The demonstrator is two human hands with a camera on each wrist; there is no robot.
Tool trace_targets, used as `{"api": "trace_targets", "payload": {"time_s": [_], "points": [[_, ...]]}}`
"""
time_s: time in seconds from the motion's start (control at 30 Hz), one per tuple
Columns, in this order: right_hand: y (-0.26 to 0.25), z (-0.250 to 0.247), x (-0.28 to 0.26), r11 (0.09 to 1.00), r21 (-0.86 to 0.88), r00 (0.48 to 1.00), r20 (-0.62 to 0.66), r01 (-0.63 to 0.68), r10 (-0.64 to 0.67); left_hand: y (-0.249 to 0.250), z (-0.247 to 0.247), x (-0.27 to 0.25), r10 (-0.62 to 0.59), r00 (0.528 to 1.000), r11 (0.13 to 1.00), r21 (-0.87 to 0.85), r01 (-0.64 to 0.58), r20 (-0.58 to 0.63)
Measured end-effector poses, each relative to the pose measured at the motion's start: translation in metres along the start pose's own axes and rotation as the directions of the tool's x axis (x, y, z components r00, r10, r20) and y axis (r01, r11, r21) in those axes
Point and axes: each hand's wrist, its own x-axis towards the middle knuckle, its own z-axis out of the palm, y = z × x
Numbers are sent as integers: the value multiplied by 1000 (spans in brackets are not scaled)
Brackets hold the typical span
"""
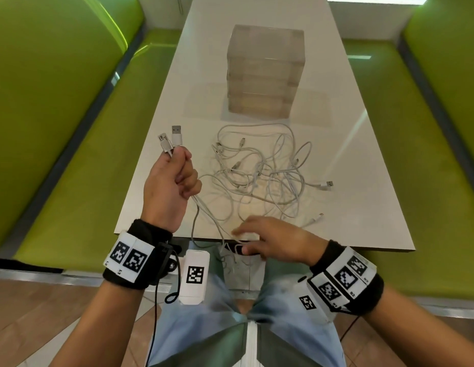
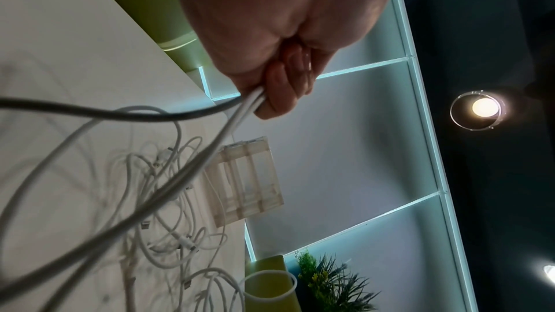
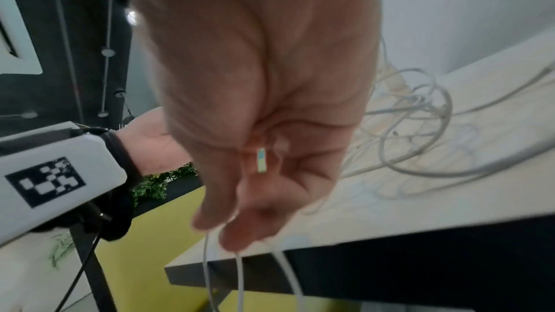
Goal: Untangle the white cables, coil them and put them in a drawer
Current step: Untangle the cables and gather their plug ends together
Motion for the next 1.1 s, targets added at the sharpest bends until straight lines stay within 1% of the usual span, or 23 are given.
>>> {"api": "trace_targets", "payload": {"time_s": [0.03, 0.1, 0.13, 0.17, 0.2, 0.23, 0.27, 0.3, 0.33, 0.37, 0.4, 0.47, 0.57, 0.67, 0.73, 0.8, 0.83, 0.9, 0.97, 1.03, 1.1], "points": [[0, -4, -4, 999, 33, 994, -107, 12, -9, -1, 0, 0, -2, 1000, 1000, 12, 2, 12], [3, -19, -15, 983, 175, 956, -294, 57, -3, -4, 1, -1, -15, 999, 1000, 24, 14, 45], [6, -27, -23, 976, 204, 932, -363, 70, 9, -6, 2, -2, -29, 998, 999, 15, 28, 58], [12, -37, -30, 980, 190, 912, -410, 57, 27, -7, 3, -3, -46, 997, 999, 1, 46, 69], [21, -46, -38, 991, 134, 902, -428, -1, 59, -8, 5, -3, -63, 995, 998, -5, 64, 76], [32, -54, -43, 994, 34, 903, -415, -103, 108, -10, 7, -4, -76, 994, 997, -1, 77, 82], [42, -59, -46, 968, -100, 907, -381, -231, 177, -11, 9, -4, -83, 992, 997, 10, 82, 91], [52, -62, -46, 910, -216, 900, -346, -353, 266, -13, 12, -5, -85, 991, 996, 23, 83, 107], [61, -61, -46, 851, -288, 883, -317, -439, 348, -15, 15, -5, -85, 988, 996, 39, 80, 128], [67, -59, -44, 819, -316, 869, -304, -479, 391, -16, 18, -6, -84, 985, 996, 55, 77, 149], [71, -55, -43, 816, -314, 865, -307, -486, 396, -19, 21, -7, -86, 982, 995, 70, 75, 167], [69, -50, -45, 840, -300, 877, -320, -453, 358, -23, 25, -9, -90, 975, 992, 99, 71, 203], [50, -52, -55, 865, -323, 908, -298, -385, 293, -29, 29, -14, -81, 966, 988, 151, 44, 245], [16, -66, -65, 911, -354, 965, -222, -211, 137, -35, 37, -18, -57, 958, 980, 201, -1, 282], [-8, -78, -65, 950, -302, 974, -224, -85, 16, -39, 44, -22, -62, 947, 976, 220, -9, 315], [-25, -89, -59, 967, -254, 944, -321, -12, -73, -42, 51, -25, -73, 944, 979, 204, 5, 323], [-31, -92, -56, 972, -234, 922, -379, -6, -85, -42, 53, -26, -76, 949, 982, 186, 18, 307], [-38, -94, -51, 991, -136, 874, -481, 8, -74, -41, 54, -25, -66, 964, 989, 146, 28, 257], [-41, -93, -48, 996, 12, 819, -570, 90, -67, -39, 52, -23, -54, 971, 990, 141, 21, 235], [-42, -90, -43, 985, 69, 772, -631, 156, -78, -40, 51, -23, -49, 969, 984, 178, 6, 243], [-42, -90, -37, 975, 109, 737, -672, 193, -71, -41, 51, -24, -52, 961, 976, 216, -8, 272]]}}
